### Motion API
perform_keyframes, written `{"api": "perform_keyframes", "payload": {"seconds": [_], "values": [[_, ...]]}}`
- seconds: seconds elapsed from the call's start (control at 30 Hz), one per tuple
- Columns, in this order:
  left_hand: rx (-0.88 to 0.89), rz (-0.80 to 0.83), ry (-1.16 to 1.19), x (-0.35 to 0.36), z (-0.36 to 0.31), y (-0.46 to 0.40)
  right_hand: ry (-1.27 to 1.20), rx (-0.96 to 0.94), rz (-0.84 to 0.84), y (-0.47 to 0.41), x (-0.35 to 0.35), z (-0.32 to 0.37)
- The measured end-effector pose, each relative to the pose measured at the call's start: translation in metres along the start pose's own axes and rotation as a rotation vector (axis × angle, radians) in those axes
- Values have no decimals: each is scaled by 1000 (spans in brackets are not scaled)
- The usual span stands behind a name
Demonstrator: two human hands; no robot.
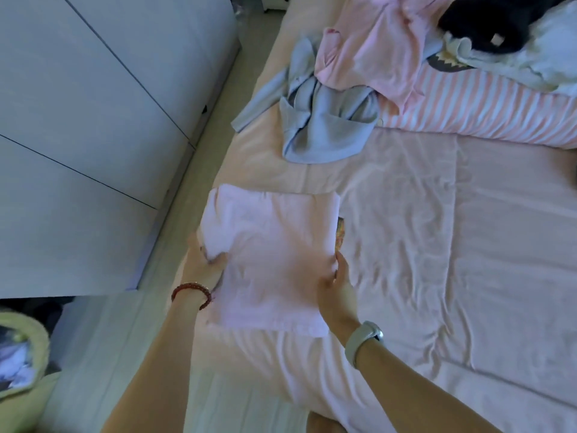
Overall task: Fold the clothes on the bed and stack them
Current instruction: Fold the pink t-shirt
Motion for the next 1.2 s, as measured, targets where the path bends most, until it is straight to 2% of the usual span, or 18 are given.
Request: {"api": "perform_keyframes", "payload": {"seconds": [0.07, 0.13, 0.17, 0.23, 0.27, 0.33, 0.43, 0.53, 0.63, 0.7, 0.8, 0.93, 1.0, 1.07, 1.13, 1.2], "values": [[-34, -213, -252, -6, 3, -7, 269, 57, -34, -3, 10, -9], [183, -401, -477, -5, -8, -4, 505, -147, -186, -1, 12, -1], [335, -396, -556, 4, -13, -1, 615, -297, -248, 0, 15, 5], [542, -220, -728, 35, -14, 9, 814, -524, -248, -2, 28, 8], [574, -110, -806, 51, -6, 10, 884, -600, -202, -5, 37, 7], [511, 15, -863, 70, 6, -2, 931, -661, -138, -18, 51, 3], [345, 99, -838, 83, 29, -37, 938, -597, -111, -48, 68, -15], [329, 147, -789, 96, 47, -55, 944, -525, -125, -65, 81, -39], [325, 156, -745, 100, 52, -62, 935, -530, -149, -73, 86, -46], [314, 169, -733, 98, 50, -62, 914, -535, -149, -74, 85, -43], [281, 214, -744, 89, 35, -54, 865, -524, -50, -63, 73, -27], [255, 229, -752, 61, 3, -26, 657, -437, 59, -42, 30, 15], [255, 211, -674, 40, -17, 1, 727, -386, 106, -26, 9, 41], [311, 156, -464, 12, -36, 35, 823, -361, 140, -2, -8, 68], [371, 46, -295, -25, -46, 76, 866, -377, 144, 29, -23, 92], [381, -63, -250, -57, -47, 111, 863, -409, 127, 61, -35, 108]]}}
Point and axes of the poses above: each hand's wrist, its own y-axis away from the middle knuckle, its own x-axis out of the palm, z = x × y, the point moved 3 cm from there along -y, towards the middle knuckle, and after that the axes turned 1 degree about -z, right-handed, at the moved point
